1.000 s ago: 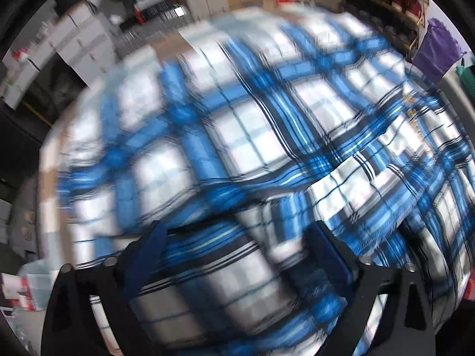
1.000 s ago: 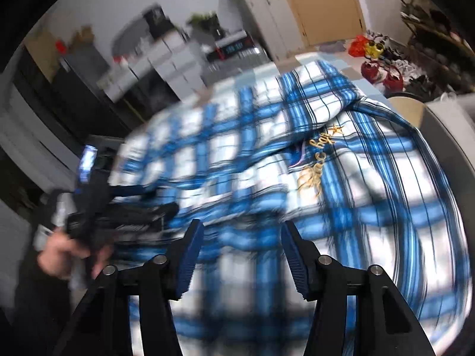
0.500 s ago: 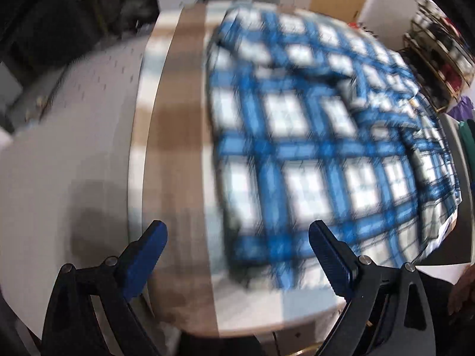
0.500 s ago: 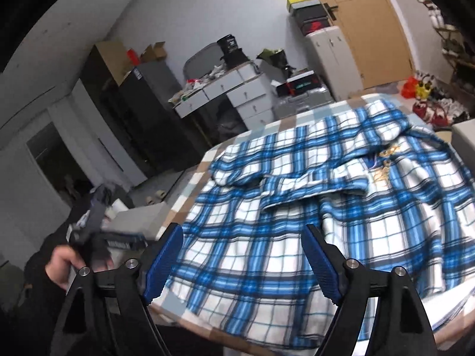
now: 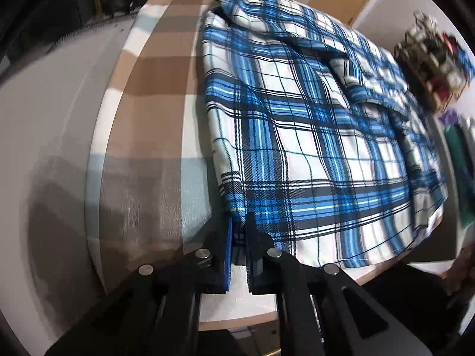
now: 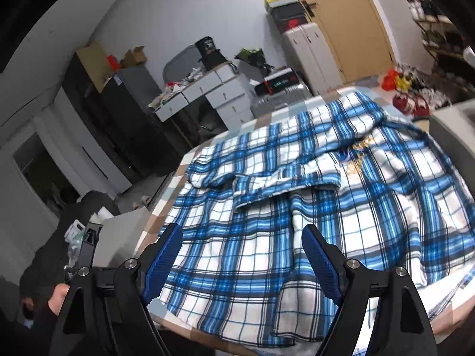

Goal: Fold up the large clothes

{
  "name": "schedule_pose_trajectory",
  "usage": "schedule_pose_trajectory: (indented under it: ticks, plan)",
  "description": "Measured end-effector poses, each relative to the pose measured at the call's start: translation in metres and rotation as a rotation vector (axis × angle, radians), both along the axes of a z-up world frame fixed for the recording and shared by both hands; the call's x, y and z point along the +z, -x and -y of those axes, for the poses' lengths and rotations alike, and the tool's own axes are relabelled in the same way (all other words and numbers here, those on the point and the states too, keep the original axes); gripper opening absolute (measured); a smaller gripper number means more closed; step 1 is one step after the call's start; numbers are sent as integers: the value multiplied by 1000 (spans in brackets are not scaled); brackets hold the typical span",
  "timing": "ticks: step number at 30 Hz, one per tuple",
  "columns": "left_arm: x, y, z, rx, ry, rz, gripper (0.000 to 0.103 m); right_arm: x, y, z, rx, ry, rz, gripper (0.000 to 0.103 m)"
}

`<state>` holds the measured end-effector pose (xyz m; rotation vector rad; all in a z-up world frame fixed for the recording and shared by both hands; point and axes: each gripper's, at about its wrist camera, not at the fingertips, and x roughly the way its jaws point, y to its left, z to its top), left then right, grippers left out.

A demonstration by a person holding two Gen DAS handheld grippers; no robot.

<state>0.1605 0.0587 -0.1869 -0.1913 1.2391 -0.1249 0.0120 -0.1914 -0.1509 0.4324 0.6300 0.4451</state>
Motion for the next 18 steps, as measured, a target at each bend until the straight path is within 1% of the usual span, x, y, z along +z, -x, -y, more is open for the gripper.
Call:
schedule_pose_trajectory:
  ticks: [1,3,6,7,10,12,13,14,15,16,17,18]
  plan:
    - [-1,1,-1,-1,4,0,1,-2,-2,5,-14,-12,-13,83]
    - [-2,6,-2,-8,-32,5,0,-5,-4,12,-39,-24,-30,83]
    - [1,10,-5,-4,-42,1,0,-9,-8,21,-72,-25,-63,83]
    - [2,8,-4,-11,-63,-3,0,-10,-9,27,-83,-36,-77,83]
    - [6,11,4,-24,-90,7,0,-7,-4,50,-113,-100,-67,83]
    - [3,7,14,-25,-103,-10,2,-3,2,68,-138,-103,-61,83]
    - [4,4,13,-26,-91,-13,7,0,5,80,-148,-93,-63,83]
    - [2,2,14,-27,-60,-16,15,3,8,93,-158,-57,-74,83]
    - [0,1,13,-22,-22,-27,40,4,8,100,-165,-24,-87,85]
    - [-2,1,11,-17,17,-30,58,5,8,111,-178,33,-116,87]
    - [-2,1,10,-15,48,-15,60,4,6,122,-190,84,-150,89]
    - [-3,-2,13,-13,65,-9,60,3,6,130,-198,113,-170,89]
